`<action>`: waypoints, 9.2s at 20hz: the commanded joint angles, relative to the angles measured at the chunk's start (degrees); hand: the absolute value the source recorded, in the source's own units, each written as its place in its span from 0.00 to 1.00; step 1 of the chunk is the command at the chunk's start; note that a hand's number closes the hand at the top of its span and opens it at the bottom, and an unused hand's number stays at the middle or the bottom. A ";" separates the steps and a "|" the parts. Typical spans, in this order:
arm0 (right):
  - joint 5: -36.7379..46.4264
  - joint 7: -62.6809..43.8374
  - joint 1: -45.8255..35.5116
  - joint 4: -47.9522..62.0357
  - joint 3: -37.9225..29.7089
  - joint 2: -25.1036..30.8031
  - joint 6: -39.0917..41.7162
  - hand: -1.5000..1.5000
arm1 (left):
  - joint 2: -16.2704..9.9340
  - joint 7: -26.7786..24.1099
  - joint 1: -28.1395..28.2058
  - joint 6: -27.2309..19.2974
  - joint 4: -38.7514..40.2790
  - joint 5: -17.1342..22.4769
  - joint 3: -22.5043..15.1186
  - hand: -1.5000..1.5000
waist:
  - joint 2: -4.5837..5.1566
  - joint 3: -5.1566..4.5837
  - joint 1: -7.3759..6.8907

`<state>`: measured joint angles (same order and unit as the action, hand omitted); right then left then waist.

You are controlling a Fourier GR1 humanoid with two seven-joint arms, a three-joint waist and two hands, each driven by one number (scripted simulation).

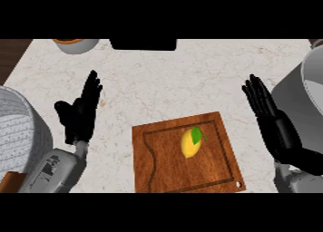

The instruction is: Pick the lemon from the cutting board and place it in the pot

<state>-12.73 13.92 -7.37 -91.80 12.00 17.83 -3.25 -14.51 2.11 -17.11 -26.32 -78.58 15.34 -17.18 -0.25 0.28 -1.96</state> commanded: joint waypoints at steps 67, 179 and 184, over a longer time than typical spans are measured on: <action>63.60 -6.61 -14.51 17.49 9.82 -7.44 22.76 0.00 | -0.12 0.78 -1.01 18.57 -7.23 -3.98 20.41 0.50 | 0.31 -0.27 1.83; 33.73 20.19 -24.91 61.24 -51.45 20.65 19.41 0.00 | 3.96 0.48 1.26 20.71 -9.48 -8.97 23.07 0.50 | 0.34 -0.17 1.41; 29.10 21.10 -25.04 66.08 -56.37 28.42 25.36 0.00 | 5.08 -2.27 3.00 20.60 -8.45 -9.58 22.82 0.50 | 0.51 -0.19 1.67</action>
<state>20.63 34.59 -32.77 -29.45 -40.27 43.36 18.75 -10.54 2.25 -15.82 -5.12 -87.89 6.77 6.03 -0.15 -0.79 -0.39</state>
